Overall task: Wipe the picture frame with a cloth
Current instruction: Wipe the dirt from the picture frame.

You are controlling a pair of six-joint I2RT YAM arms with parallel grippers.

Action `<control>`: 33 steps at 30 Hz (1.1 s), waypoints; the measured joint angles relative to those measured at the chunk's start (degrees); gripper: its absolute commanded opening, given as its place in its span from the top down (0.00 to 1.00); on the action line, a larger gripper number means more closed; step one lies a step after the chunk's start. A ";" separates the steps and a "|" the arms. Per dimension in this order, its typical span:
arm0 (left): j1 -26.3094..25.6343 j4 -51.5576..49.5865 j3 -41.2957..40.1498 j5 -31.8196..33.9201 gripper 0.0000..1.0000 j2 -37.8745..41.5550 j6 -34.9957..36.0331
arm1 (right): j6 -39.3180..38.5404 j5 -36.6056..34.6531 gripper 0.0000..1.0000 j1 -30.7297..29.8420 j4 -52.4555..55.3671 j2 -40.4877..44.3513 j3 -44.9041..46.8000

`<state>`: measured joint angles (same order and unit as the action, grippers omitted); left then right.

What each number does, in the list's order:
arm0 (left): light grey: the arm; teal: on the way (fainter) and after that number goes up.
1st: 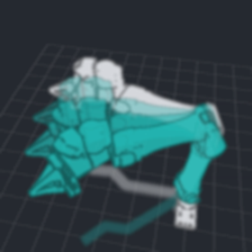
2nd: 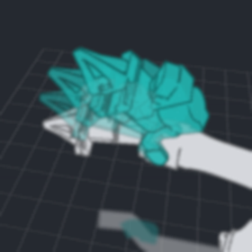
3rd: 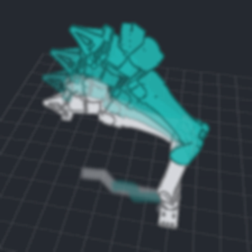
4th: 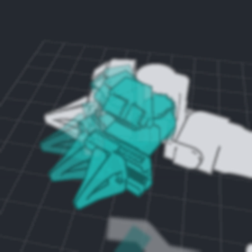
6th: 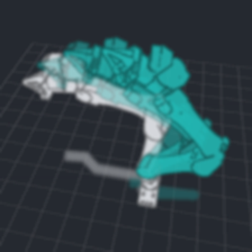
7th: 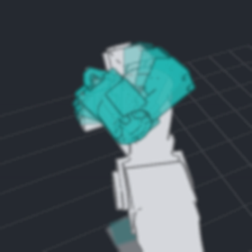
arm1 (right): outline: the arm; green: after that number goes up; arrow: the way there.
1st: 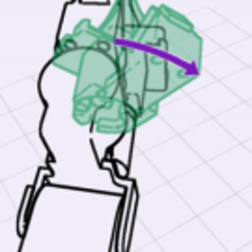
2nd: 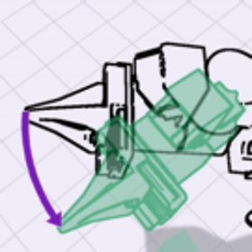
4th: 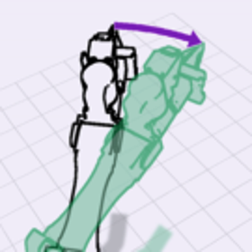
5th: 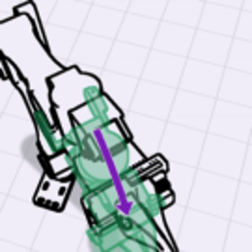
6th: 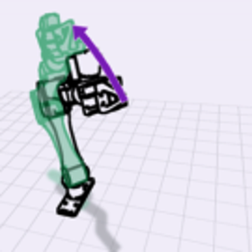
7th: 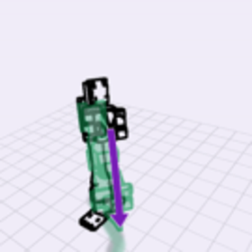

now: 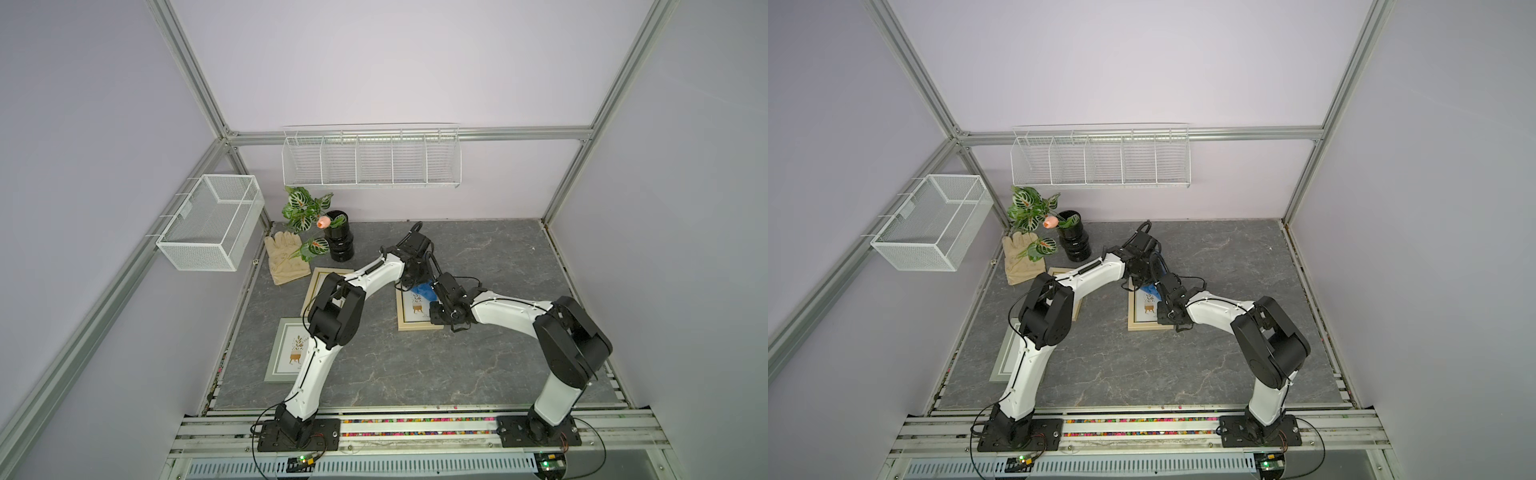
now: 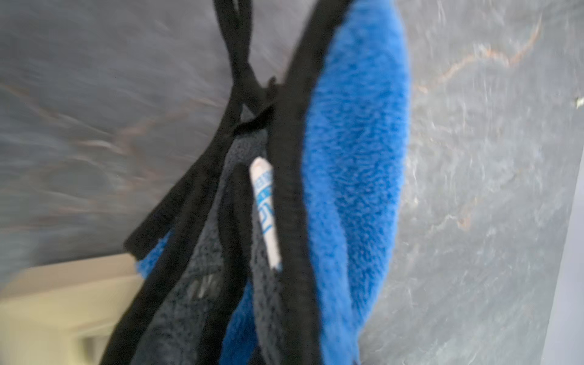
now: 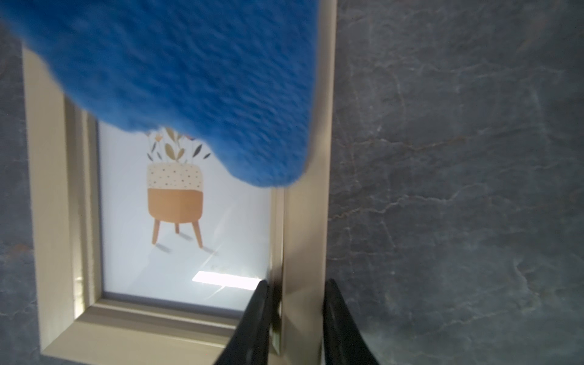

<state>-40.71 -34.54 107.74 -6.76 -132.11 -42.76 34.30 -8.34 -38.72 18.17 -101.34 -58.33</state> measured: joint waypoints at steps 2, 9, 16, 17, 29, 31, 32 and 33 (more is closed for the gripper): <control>0.17 -0.31 -0.55 0.04 1.00 0.59 0.31 | 0.02 -0.09 0.79 0.00 -0.02 0.35 0.42; 6.69 -0.52 -12.11 2.03 1.00 8.81 1.36 | 0.00 -0.26 0.79 -0.07 0.07 0.50 0.55; 4.31 -1.88 -5.49 2.14 1.00 4.85 1.25 | 0.02 -0.24 0.79 -0.07 0.28 0.52 0.52; 3.23 -1.99 -2.89 1.75 1.00 3.04 1.25 | 0.00 -0.22 0.79 -0.07 0.26 0.52 0.52; 3.65 -4.50 -3.91 2.82 1.00 3.89 2.14 | -0.02 0.11 0.79 0.11 0.13 0.52 0.59; 4.98 -5.46 -6.73 4.09 1.00 6.21 2.86 | -0.04 0.26 0.78 0.22 0.11 0.52 0.59; 5.55 -5.64 -8.20 4.66 1.00 7.30 3.06 | -0.07 0.35 0.79 0.28 0.04 0.52 0.63; 5.77 -5.64 -9.42 4.90 1.00 8.24 3.21 | -0.15 0.44 0.78 0.33 -0.04 0.52 0.68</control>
<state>-34.94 -40.18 98.32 -1.87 -123.87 -39.55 34.15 -7.90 -38.39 18.13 -100.82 -57.65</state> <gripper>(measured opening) 0.117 0.260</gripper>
